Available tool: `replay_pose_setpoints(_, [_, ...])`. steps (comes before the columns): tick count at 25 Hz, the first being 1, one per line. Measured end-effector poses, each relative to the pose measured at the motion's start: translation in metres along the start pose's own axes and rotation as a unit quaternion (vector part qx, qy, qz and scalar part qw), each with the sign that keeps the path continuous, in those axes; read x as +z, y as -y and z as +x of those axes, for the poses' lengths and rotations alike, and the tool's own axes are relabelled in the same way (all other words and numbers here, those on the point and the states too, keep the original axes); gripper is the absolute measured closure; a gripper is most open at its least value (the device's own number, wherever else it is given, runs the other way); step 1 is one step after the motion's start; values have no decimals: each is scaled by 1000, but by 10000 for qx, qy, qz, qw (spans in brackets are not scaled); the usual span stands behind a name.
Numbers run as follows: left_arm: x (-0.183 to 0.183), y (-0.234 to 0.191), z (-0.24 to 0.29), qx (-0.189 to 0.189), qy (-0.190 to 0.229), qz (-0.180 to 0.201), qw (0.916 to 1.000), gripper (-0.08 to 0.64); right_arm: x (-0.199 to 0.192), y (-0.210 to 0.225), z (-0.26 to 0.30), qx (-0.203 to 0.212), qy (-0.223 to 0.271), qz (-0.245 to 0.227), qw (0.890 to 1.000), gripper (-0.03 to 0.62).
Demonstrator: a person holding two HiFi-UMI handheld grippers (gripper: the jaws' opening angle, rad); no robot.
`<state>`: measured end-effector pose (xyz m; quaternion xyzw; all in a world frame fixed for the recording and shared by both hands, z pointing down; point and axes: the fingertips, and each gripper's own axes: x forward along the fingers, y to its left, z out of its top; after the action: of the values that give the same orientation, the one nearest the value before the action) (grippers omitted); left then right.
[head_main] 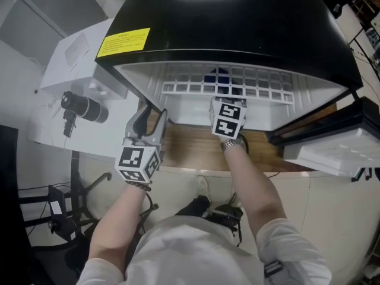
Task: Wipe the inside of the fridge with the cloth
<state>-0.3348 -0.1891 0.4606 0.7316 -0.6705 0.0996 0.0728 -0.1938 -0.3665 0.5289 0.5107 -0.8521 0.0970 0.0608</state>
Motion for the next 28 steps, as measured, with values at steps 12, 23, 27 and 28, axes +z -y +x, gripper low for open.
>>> replay_pose_setpoints(12, [1, 2, 0, -125, 12, 30, 9999, 388, -46, -114, 36, 899, -677, -3, 9936, 554])
replay_pose_setpoints(23, [1, 1, -1, -162, 58, 16, 9999, 388, -69, -99, 45, 467, -1230, -416, 9904, 554])
replay_pose_setpoints(27, [1, 1, -1, -158, 47, 32, 9999, 388, -70, -87, 45, 326, -1284, -466, 9901, 554])
replay_pose_setpoints(28, [1, 1, -1, -150, 50, 32, 9999, 388, -70, -84, 45, 307, -1287, -465, 9901, 554])
